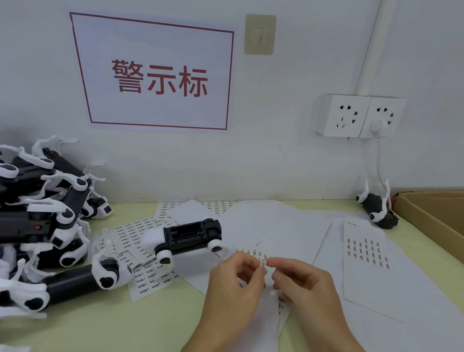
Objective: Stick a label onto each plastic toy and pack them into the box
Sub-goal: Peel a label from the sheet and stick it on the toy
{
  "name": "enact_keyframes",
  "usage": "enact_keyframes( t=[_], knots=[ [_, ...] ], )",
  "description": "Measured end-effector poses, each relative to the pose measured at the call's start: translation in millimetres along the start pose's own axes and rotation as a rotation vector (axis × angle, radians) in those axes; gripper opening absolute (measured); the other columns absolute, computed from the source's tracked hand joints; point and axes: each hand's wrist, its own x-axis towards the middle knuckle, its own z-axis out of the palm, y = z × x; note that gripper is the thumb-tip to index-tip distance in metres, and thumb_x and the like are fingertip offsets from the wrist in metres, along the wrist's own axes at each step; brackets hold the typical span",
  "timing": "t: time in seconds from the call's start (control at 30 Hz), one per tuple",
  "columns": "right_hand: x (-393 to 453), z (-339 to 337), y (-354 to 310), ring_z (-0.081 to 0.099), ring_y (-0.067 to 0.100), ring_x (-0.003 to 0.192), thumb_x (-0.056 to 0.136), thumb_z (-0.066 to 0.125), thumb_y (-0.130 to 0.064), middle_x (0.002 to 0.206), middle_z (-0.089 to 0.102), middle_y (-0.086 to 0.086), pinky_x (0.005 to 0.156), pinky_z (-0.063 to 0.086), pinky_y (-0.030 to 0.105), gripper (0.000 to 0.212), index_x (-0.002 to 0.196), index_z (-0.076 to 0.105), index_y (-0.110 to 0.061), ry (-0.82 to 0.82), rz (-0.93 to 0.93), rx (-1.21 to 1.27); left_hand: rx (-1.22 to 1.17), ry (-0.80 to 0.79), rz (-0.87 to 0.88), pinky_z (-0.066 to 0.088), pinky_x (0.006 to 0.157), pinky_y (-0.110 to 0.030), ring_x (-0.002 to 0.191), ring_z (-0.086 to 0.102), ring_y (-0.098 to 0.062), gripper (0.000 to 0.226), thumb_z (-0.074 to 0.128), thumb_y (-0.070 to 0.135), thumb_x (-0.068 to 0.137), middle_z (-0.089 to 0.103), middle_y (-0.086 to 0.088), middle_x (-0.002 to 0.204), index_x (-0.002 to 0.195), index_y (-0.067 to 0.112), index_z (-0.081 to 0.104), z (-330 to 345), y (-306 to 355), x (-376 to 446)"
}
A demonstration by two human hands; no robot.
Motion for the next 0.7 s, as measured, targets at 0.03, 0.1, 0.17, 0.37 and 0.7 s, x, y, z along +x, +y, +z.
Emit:
enact_keyframes(
  t=[0.03,0.1,0.17,0.37,0.7],
  knots=[
    [0.2,0.1,0.5,0.065,0.007,0.072,0.089,0.064,0.000,0.079,0.073,0.006,0.067,0.053,0.016,0.034,0.086,0.080,-0.030,0.010,0.003,-0.008,0.006,-0.002,-0.003,0.051,0.068,-0.022,0.072,0.066,-0.010,0.013,0.064,0.011,0.093,0.070,0.003,0.074,0.082,0.018,0.067,0.2,-0.5,0.3],
    [0.8,0.3,1.6,0.062,0.009,0.068,0.089,0.064,-0.001,0.077,0.071,0.009,0.065,0.053,0.017,0.034,0.083,0.080,-0.030,0.039,0.008,-0.026,0.019,-0.010,-0.005,0.049,0.067,-0.018,0.072,0.066,-0.008,0.014,0.064,0.013,0.093,0.070,0.006,0.075,0.082,0.020,0.066,0.6,-1.6,0.5],
    [1.6,0.3,2.8,0.060,0.011,0.066,0.089,0.064,0.000,0.076,0.070,0.012,0.063,0.052,0.018,0.034,0.080,0.080,-0.029,0.071,0.008,-0.048,0.038,-0.017,-0.002,0.046,0.064,-0.014,0.072,0.065,-0.007,0.014,0.064,0.014,0.093,0.069,0.010,0.075,0.081,0.022,0.066,1.3,-2.7,0.2],
    [1.8,2.7,4.2,0.066,0.009,0.067,0.088,0.064,0.001,0.073,0.074,-0.003,0.062,0.052,0.013,0.034,0.074,0.080,-0.026,0.135,0.004,-0.114,0.072,-0.025,0.000,0.042,0.060,-0.010,0.066,0.061,-0.002,0.015,0.063,0.014,0.091,0.068,0.011,0.072,0.080,0.024,0.065,2.9,-5.5,0.6],
    [1.7,3.3,4.0,0.069,0.011,0.076,0.086,0.069,-0.004,0.077,0.075,-0.005,0.067,0.051,0.014,0.020,0.083,0.078,-0.021,0.137,0.002,-0.142,0.091,-0.062,0.038,0.040,0.057,-0.010,0.061,0.059,0.000,0.010,0.059,0.031,0.084,0.065,0.014,0.067,0.076,0.025,0.062,2.7,-1.5,-2.1]
  ],
)
